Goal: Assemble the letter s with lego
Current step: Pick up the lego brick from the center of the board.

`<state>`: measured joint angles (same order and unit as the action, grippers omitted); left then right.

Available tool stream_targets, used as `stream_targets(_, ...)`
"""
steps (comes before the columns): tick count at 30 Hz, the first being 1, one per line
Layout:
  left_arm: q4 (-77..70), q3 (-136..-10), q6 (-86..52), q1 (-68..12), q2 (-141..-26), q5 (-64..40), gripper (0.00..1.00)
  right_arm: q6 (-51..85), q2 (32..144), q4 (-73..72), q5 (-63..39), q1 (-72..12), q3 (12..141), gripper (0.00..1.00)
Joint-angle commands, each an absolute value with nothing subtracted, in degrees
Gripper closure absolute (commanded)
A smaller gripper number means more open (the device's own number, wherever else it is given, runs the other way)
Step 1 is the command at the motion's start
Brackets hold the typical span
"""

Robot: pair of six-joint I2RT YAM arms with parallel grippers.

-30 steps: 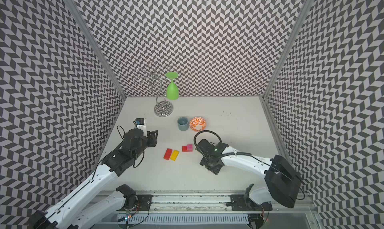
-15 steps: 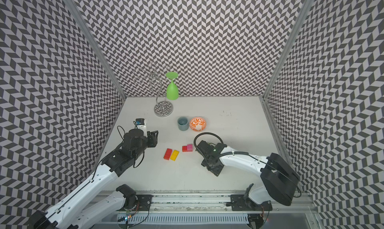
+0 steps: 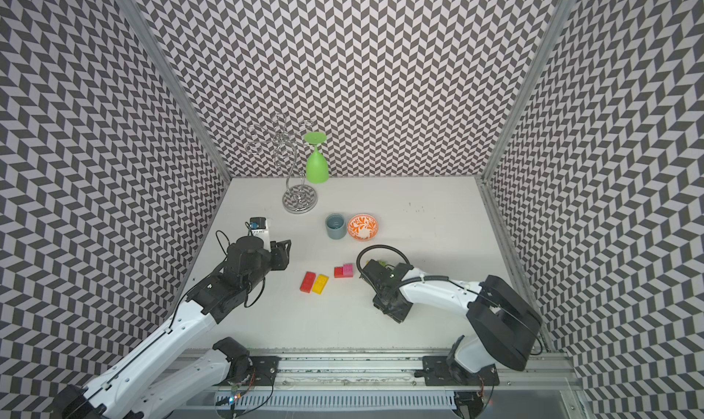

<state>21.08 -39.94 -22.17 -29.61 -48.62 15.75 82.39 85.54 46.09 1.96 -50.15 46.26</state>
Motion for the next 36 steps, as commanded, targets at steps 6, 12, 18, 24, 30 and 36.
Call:
stream_targets(6,20.13,-39.50,-21.97,-29.69,-48.17,15.47,0.50,81.71,85.51,45.00,5.00,-49.69,45.77,0.62)
stream_targets(12,20.04,-39.40,-21.97,-29.62,-48.24,15.38,0.50,79.66,84.90,45.69,6.77,-49.83,46.20,0.81)
stream_targets(18,19.52,-39.10,-21.72,-29.61,-48.43,13.46,0.52,72.56,86.81,45.37,6.64,-52.15,50.84,0.94)
stream_targets(24,19.88,-39.57,-21.18,-29.62,-51.08,6.92,0.54,66.02,94.37,44.87,5.65,-57.84,60.37,0.98)
stream_targets(30,28.76,-44.76,-20.92,-28.23,-60.22,-0.65,0.51,62.32,101.08,44.39,4.65,-60.27,67.55,0.98)
stream_targets(36,26.97,-41.13,-22.23,-26.69,-61.18,-4.00,0.48,61.00,104.72,43.86,4.11,-60.33,71.62,0.97)
